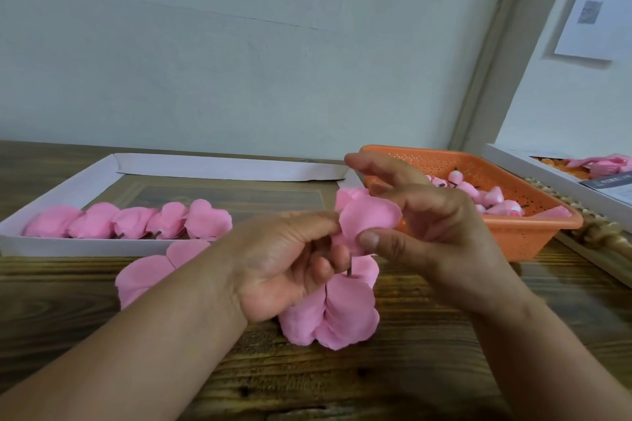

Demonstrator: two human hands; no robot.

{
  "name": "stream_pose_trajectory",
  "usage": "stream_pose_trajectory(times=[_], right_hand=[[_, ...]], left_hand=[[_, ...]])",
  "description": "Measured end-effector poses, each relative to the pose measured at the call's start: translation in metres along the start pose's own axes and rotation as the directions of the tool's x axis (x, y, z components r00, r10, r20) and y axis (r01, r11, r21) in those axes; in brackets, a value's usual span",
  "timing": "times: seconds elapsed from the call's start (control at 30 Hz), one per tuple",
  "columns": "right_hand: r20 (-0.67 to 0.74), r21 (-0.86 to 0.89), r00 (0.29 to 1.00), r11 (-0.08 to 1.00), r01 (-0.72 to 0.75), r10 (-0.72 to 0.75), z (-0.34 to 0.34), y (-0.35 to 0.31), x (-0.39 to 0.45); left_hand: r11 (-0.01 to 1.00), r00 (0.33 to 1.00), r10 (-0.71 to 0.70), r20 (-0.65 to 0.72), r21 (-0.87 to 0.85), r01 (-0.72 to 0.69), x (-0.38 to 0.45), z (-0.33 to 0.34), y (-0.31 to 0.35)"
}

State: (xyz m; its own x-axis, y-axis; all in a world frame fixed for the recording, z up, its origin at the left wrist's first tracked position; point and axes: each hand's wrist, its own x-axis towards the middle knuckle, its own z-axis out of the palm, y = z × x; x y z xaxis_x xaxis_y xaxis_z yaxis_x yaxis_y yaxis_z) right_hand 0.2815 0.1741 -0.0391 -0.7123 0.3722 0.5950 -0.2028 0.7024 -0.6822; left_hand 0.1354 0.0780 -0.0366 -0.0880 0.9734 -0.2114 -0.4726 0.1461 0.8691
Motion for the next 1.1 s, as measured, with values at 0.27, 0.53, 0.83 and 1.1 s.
stream_pose_trajectory(times=[0.27, 0.53, 0.83, 1.1], right_hand=[[-0.106, -0.009, 0.994, 1.0, -0.019, 0.018, 0.004, 0.005, -0.002], [-0.1, 0.039, 0.994, 0.998, -0.043, 0.047, 0.003, 0.005, -0.001], [-0.108, 0.032, 0.992, 0.998, -0.059, 0.062, 0.003, 0.014, 0.0], [-0.15, 0.249, 0.988, 0.969, 0.002, 0.036, 0.002, 0.015, 0.002]], left_hand=[[0.994, 0.994, 0.059, 0.088, 0.089, -0.066, -0.003, 0.002, 0.0], [0.987, 0.984, 0.088, 0.154, 0.122, -0.107, -0.006, 0.001, -0.001], [0.974, 0.975, 0.136, 0.175, 0.154, -0.164, -0.006, 0.0, -0.001], [0.982, 0.975, 0.126, 0.181, 0.115, -0.149, -0.005, -0.001, -0.001]])
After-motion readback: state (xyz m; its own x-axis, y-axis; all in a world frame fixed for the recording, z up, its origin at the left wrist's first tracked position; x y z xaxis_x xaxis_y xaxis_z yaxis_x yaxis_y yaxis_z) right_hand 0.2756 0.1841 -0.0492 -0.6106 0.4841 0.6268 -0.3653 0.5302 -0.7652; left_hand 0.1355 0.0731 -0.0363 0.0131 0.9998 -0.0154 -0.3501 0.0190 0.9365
